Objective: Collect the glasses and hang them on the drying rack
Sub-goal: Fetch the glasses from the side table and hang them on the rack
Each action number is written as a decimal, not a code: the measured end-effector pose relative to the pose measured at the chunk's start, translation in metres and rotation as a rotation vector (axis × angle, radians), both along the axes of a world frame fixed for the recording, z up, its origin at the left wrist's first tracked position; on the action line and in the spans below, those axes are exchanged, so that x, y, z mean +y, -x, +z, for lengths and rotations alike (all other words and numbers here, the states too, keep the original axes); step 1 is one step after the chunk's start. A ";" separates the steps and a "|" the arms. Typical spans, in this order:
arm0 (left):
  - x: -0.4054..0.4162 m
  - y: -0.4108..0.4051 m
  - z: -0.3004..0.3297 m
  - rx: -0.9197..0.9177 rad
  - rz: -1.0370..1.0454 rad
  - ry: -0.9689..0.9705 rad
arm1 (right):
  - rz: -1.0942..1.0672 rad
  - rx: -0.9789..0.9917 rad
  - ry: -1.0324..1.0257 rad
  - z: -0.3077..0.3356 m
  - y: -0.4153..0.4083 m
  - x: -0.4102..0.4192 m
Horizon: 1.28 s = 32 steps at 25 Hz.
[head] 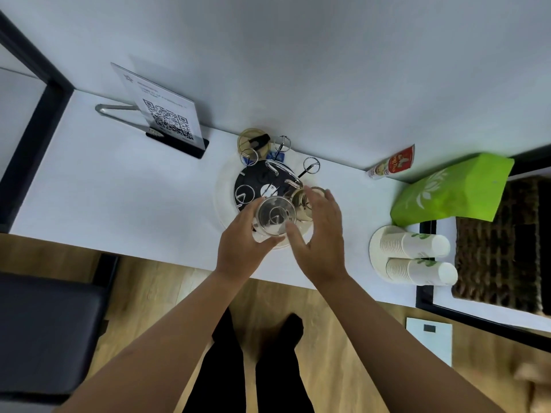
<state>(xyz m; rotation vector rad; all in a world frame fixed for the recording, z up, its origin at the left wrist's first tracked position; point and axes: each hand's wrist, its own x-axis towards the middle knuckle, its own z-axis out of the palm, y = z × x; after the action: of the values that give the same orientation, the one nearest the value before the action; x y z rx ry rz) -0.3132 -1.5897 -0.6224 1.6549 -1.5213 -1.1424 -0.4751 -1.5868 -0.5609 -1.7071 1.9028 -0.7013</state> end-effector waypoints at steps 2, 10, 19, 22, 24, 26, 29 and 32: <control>0.000 0.001 -0.006 -0.023 0.005 -0.026 | -0.076 0.029 -0.039 -0.004 0.009 -0.004; -0.004 0.006 -0.017 -0.096 0.003 -0.004 | 0.006 0.125 -0.130 -0.008 0.015 -0.024; -0.011 -0.003 -0.017 -0.165 -0.060 0.014 | 0.069 0.184 -0.131 -0.009 0.019 -0.025; -0.013 -0.010 -0.017 -0.141 -0.091 -0.007 | 0.092 0.186 -0.130 -0.009 0.018 -0.020; -0.013 -0.014 -0.016 -0.133 -0.095 -0.013 | 0.104 0.196 -0.131 -0.008 0.017 -0.017; -0.014 -0.016 -0.015 -0.126 -0.099 -0.011 | 0.107 0.201 -0.135 -0.008 0.016 -0.015; -0.013 -0.017 -0.014 -0.126 -0.105 -0.006 | 0.111 0.207 -0.144 -0.008 0.015 -0.016; -0.009 -0.014 -0.015 -0.137 -0.115 0.008 | 0.114 0.209 -0.164 -0.008 0.015 -0.016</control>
<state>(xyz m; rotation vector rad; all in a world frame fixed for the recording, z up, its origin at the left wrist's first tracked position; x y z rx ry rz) -0.2992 -1.5988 -0.6379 1.6886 -1.7244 -1.0993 -0.4901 -1.6028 -0.5685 -1.8247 1.9215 -0.3245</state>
